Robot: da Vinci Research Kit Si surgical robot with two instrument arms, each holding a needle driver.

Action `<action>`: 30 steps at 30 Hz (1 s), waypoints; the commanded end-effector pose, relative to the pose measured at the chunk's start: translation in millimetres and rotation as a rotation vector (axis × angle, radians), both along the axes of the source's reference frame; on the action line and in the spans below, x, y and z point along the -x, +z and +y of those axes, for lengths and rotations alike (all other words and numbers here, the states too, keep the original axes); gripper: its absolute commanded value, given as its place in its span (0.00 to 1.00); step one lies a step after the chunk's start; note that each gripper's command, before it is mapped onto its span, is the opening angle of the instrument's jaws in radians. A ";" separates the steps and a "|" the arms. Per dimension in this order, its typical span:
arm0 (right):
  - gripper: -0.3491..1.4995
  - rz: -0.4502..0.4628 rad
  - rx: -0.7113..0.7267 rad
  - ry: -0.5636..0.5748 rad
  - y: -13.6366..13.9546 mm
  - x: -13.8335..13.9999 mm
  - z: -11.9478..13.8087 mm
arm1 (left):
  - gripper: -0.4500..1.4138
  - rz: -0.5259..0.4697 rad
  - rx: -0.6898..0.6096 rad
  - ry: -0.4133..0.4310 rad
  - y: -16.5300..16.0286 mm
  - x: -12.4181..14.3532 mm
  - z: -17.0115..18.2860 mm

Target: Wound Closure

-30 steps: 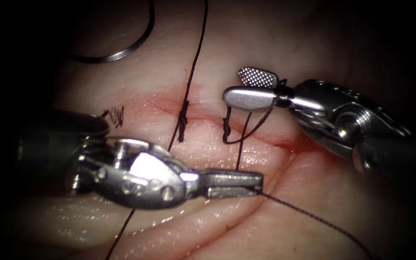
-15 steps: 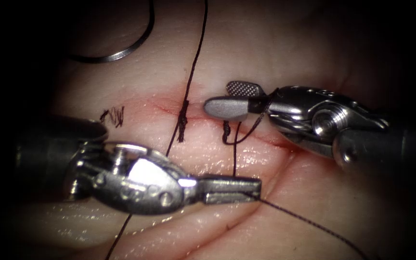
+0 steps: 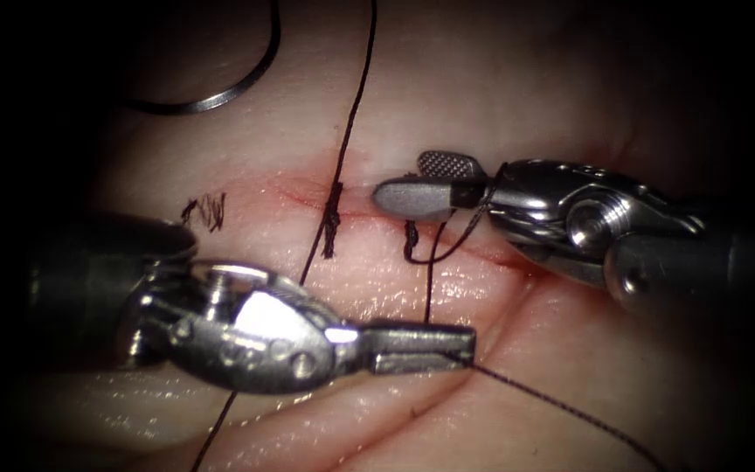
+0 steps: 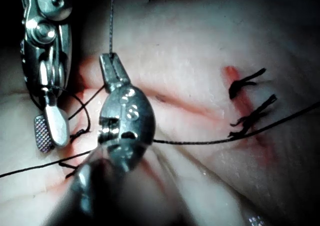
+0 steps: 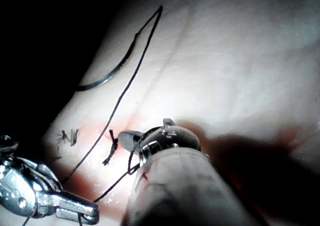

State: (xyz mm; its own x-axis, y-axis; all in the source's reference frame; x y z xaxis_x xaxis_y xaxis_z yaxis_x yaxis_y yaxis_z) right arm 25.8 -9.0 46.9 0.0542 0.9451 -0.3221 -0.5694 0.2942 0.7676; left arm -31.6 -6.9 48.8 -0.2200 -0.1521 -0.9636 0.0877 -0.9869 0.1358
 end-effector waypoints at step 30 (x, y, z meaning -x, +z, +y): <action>0.00 0.128 0.121 0.063 -0.5 1.2 -0.5 | 0.00 0.108 -0.105 -0.164 -3.4 -6.3 10.0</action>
State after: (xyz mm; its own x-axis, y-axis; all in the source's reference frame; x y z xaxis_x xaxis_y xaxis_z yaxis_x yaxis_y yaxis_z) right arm 23.9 -9.5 45.9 -0.0594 0.8985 -0.4350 -0.4889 0.3537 0.7974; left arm -24.1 3.4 44.7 -0.3419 0.0044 -0.9397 -0.0762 -0.9968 0.0230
